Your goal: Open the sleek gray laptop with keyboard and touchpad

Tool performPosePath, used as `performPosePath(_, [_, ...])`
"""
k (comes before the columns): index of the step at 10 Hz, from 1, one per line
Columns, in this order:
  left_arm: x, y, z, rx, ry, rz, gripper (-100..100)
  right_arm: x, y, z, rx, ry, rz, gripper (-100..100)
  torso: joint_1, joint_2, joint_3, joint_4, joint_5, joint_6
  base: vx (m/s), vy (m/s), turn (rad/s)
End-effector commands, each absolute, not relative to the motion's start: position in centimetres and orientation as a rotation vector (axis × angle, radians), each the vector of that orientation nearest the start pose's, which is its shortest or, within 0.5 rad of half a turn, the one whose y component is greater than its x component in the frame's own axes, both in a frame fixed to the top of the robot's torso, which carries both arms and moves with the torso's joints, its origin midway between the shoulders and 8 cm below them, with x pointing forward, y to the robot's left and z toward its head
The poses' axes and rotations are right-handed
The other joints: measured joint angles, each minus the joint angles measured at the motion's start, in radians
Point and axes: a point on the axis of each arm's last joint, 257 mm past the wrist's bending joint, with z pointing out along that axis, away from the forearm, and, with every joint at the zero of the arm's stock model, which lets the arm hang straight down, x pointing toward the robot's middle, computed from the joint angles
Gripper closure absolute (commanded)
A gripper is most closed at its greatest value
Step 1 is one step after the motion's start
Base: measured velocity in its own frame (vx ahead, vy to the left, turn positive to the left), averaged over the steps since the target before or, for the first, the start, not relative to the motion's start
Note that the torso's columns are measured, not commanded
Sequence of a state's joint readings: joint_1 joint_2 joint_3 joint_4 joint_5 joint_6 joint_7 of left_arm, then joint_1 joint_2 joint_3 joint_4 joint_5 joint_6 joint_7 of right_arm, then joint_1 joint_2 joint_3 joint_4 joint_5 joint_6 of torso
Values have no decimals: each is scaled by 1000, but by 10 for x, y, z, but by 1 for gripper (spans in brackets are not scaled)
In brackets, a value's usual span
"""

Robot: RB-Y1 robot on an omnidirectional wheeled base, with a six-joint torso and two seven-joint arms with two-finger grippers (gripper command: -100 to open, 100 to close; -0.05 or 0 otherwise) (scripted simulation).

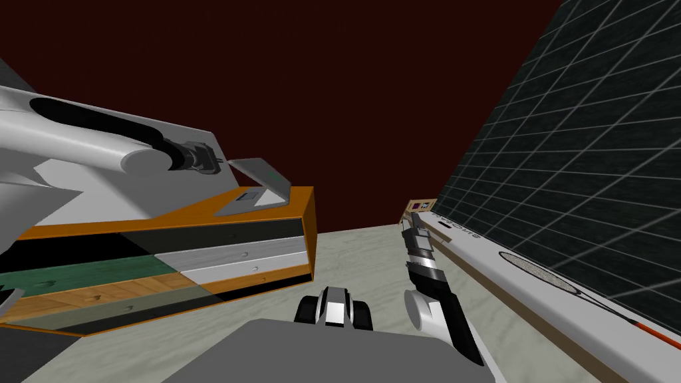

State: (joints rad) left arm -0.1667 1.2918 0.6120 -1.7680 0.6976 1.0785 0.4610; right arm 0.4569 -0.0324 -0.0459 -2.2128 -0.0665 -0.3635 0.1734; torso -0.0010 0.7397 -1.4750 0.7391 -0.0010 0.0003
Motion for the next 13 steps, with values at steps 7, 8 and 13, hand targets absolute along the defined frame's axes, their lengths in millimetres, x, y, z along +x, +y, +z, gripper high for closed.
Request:
performPosePath(7, [473,660,110,-1684,716,-997,-100,377,-303,-18,729,757,1116,0,-5,-8,-5,-3,-1,0,-27,-8,24])
performPosePath(8, [471,665,106,-1707,689,-1010,-100,377,-303,-18,729,757,1116,0,-8,-10,-5,-7,1,5,82,-137,42])
performPosePath(13, [461,657,136,-1685,699,-1005,-100,377,-303,-18,729,758,1116,0,3,-1,-1,-1,2,0,26,-9,12])
